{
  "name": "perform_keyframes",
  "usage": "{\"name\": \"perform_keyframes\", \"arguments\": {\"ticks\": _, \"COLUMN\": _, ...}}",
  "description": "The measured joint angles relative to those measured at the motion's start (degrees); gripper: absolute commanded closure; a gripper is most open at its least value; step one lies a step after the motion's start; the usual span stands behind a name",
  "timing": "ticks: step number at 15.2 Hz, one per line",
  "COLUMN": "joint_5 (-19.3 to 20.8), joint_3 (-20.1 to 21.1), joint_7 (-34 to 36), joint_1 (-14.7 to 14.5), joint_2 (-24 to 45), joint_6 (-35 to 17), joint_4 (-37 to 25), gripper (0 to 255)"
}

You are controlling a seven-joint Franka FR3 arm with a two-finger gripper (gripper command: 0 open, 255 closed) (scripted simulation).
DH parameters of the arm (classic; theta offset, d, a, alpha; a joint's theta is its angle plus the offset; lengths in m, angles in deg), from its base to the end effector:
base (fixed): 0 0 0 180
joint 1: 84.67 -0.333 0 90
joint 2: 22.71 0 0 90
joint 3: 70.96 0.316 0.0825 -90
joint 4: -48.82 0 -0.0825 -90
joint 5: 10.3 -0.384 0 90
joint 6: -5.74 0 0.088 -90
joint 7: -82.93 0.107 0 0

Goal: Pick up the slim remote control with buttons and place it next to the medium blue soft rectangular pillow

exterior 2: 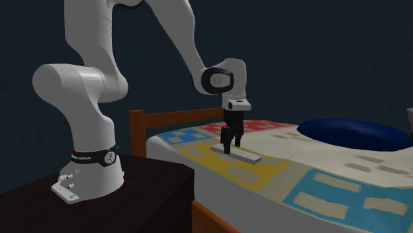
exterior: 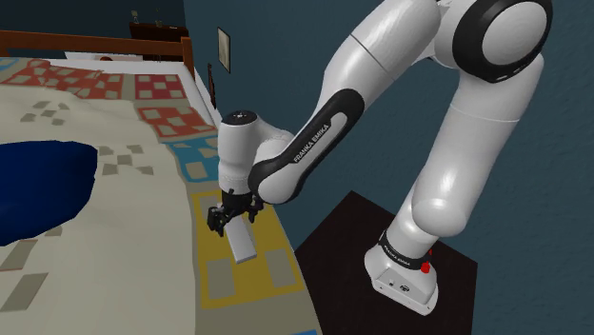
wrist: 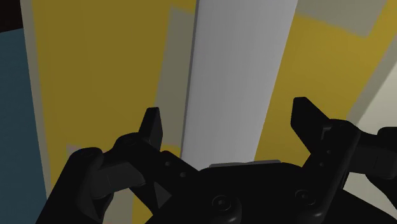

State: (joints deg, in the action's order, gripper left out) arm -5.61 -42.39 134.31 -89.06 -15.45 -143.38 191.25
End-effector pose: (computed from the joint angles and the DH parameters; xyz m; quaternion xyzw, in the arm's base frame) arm 0.3957 0.2630 0.2458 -0.9918 0.1271 0.0033 0.0093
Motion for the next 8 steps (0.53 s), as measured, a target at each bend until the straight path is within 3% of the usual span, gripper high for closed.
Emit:
{"name": "perform_keyframes", "arguments": {"ticks": 7, "joint_5": 1.4, "joint_3": -0.4, "joint_7": 1.0, "joint_1": -0.3, "joint_2": 1.5, "joint_6": -1.1, "joint_4": -0.1, "gripper": 0}}
{"name": "perform_keyframes", "arguments": {"ticks": 8, "joint_5": 1.4, "joint_3": -0.4, "joint_7": 1.0, "joint_1": -0.3, "joint_2": 1.5, "joint_6": -1.1, "joint_4": -0.1, "gripper": 255}}
